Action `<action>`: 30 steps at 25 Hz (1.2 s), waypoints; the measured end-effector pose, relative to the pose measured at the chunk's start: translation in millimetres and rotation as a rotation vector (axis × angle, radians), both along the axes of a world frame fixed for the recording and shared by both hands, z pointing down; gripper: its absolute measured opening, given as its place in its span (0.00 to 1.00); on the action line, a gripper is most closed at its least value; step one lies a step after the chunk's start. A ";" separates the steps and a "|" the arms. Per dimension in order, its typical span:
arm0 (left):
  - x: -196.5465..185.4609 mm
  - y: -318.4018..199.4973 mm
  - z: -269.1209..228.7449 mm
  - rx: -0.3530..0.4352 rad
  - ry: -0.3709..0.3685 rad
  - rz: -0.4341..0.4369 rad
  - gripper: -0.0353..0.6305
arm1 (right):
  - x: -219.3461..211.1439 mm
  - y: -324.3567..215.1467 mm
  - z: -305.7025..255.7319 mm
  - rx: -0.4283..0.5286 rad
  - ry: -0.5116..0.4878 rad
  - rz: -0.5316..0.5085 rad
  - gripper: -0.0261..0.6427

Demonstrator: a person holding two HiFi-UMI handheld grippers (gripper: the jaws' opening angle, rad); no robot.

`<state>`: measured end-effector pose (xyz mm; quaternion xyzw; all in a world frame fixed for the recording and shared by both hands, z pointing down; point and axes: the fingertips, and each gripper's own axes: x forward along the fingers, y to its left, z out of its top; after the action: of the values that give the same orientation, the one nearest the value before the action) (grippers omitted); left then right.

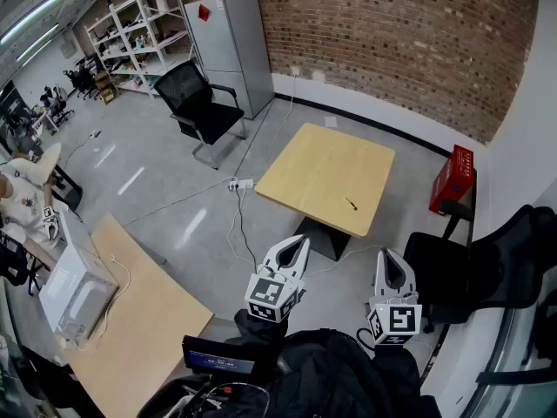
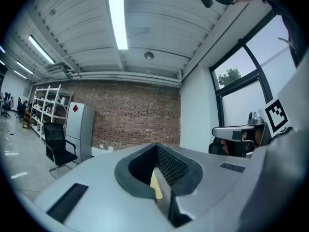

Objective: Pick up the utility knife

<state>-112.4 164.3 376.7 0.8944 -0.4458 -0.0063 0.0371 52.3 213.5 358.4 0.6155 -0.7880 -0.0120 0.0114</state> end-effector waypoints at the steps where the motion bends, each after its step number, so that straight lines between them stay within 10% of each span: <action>1: 1.4 -0.8 1.3 -0.003 -0.002 0.001 0.05 | 1.5 -0.9 0.9 -0.001 0.000 0.001 0.04; 30: 48.8 -6.1 29.2 -0.056 -0.035 -0.001 0.05 | 31.5 -7.9 42.6 -0.106 -0.022 -0.065 0.04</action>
<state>-63.6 158.2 405.9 0.8927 -0.4468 0.0219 0.0544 83.9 205.6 401.0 0.5882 -0.8072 0.0359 0.0348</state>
